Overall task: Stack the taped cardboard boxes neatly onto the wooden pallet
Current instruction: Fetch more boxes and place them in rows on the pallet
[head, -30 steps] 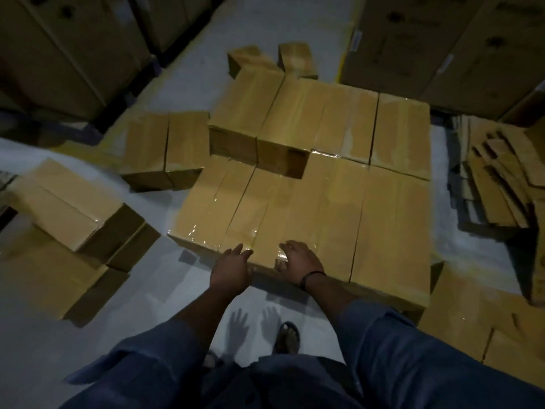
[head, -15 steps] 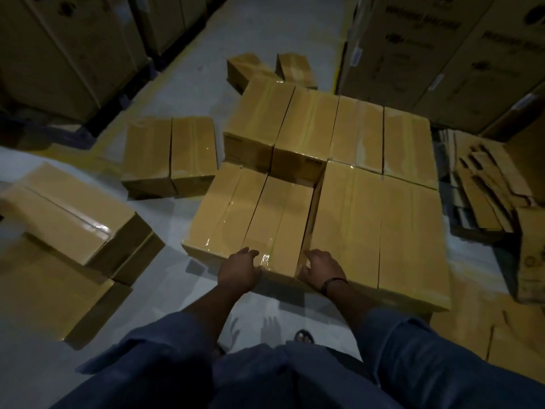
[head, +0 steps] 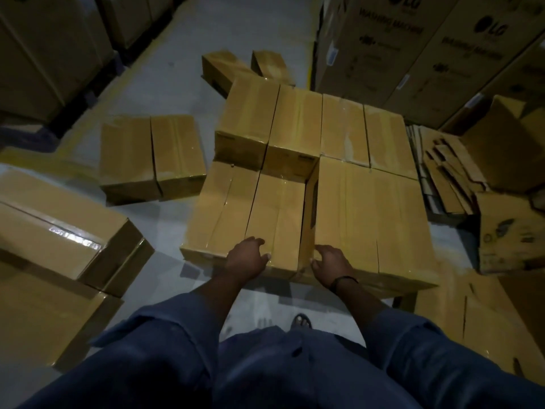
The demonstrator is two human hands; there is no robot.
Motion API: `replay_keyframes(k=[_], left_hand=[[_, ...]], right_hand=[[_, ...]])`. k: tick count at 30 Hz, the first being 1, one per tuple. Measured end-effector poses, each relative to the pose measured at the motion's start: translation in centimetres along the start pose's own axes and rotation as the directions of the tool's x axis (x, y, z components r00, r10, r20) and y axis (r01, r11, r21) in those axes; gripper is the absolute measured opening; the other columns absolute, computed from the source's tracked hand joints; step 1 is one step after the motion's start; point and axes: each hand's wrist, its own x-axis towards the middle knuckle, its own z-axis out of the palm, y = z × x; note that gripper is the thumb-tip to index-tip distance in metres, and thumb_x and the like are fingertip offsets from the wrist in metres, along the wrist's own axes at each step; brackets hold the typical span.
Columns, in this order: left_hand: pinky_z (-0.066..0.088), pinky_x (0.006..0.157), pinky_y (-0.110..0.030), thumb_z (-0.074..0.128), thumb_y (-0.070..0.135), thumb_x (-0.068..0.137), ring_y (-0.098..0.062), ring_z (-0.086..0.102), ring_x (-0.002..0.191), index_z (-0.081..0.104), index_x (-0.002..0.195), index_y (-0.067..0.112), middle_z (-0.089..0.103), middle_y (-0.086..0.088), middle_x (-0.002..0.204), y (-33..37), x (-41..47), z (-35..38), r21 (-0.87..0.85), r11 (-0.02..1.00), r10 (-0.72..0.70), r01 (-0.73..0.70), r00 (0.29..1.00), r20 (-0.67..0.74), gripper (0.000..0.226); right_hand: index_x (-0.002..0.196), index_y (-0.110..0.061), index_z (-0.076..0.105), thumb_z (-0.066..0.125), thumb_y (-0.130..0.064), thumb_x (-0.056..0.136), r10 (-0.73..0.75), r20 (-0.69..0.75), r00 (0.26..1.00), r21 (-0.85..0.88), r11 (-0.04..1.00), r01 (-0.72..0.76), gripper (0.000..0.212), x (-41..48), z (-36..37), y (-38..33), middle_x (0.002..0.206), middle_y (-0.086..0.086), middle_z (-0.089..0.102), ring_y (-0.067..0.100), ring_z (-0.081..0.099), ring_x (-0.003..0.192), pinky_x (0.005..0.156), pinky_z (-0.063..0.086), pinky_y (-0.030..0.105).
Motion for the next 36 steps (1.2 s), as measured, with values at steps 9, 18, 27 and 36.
replay_keyframes(k=[9,18,27,36], left_hand=[[0.048,0.107,-0.042,0.067,0.048,0.094,-0.024,0.055,0.132,0.056,0.145,0.021,0.056,-0.002,0.148,-0.1,0.6,0.2,-0.080,0.997,0.023,-0.023,1.000,0.006,0.058],[0.046,0.106,-0.037,0.067,0.045,0.096,-0.025,0.053,0.134,0.056,0.146,0.019,0.057,-0.005,0.147,1.8,2.6,2.0,-0.125,0.992,-0.022,0.024,0.999,0.024,0.058],[0.047,0.101,-0.033,0.071,0.044,0.095,-0.028,0.061,0.125,0.059,0.141,0.016,0.065,-0.012,0.137,6.0,8.9,6.0,-0.341,0.908,-0.206,0.242,0.969,0.137,0.055],[0.042,0.106,-0.029,0.069,0.037,0.098,-0.028,0.058,0.130,0.066,0.134,0.007,0.064,-0.013,0.140,10.9,17.7,12.0,-0.498,0.775,-0.352,0.390,0.920,0.173,0.047]], right_hand=[[0.150,-0.016,0.048,0.054,-0.035,0.100,0.027,-0.015,1.000,-0.008,1.000,-0.027,0.053,0.3,-0.6,0.1,0.149,0.006,0.052,0.028,0.043,0.137,0.108,0.043,0.039],[0.151,-0.018,0.046,0.054,-0.036,0.101,-0.008,0.018,1.000,-0.046,0.999,0.009,0.054,2.8,-1.3,1.9,0.150,0.005,0.051,0.027,0.042,0.137,0.109,0.041,0.036],[0.158,-0.019,0.032,0.056,-0.039,0.100,-0.048,0.210,0.977,-0.086,0.994,0.068,0.066,9.5,-3.3,7.1,0.163,0.007,0.033,0.029,0.029,0.147,0.117,0.034,0.041],[0.160,-0.020,0.026,0.054,-0.040,0.101,-0.083,0.334,0.939,-0.151,0.979,0.140,0.068,19.3,-5.4,12.6,0.167,0.009,0.022,0.030,0.020,0.152,0.121,0.030,0.044]])
